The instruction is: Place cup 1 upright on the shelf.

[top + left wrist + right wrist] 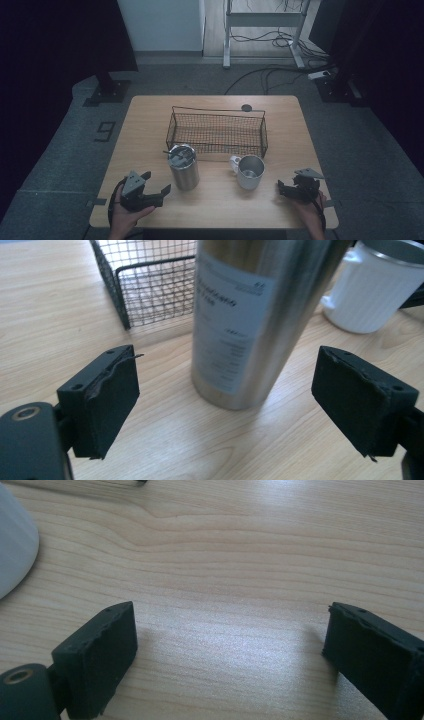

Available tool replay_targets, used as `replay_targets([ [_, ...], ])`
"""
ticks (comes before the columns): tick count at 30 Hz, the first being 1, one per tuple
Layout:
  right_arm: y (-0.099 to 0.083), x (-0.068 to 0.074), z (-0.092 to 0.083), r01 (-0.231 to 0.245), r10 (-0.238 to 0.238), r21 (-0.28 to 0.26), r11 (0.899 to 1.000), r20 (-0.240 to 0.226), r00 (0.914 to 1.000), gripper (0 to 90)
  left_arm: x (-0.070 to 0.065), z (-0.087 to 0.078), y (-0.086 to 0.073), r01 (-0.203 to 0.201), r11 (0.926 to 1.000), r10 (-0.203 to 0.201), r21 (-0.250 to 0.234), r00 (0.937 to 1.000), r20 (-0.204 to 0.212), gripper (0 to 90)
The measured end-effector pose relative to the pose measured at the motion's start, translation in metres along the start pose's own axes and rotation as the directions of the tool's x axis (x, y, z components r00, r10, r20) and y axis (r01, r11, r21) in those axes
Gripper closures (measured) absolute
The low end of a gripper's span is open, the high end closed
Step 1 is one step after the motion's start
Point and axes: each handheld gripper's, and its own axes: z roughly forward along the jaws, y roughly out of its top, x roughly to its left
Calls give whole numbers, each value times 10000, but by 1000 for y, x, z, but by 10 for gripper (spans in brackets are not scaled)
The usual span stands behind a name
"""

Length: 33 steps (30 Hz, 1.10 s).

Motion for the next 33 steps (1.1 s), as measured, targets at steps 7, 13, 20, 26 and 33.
replay_targets([
  [7,0,0,0,1,-1,7,10000,21,10000,68,-6,0,5,-29,9999,34,-138,9994,341,119],
  [13,0,0,0,-6,6,-2,10000,29,10000,71,-10,2,10,-171,9997,180,-200,9990,416,119],
  [20,0,0,0,-38,38,-23,10000,26,10000,75,-11,10,20,82,9994,-57,-338,9973,728,114],
  [26,0,0,0,-51,51,-30,10000,32,10000,77,-13,19,26,42,9996,-19,-277,9966,828,104],
  [33,0,0,0,-68,69,-27,10000,66,10000,81,-12,26,29,-16,9999,28,-134,9962,871,87],
])
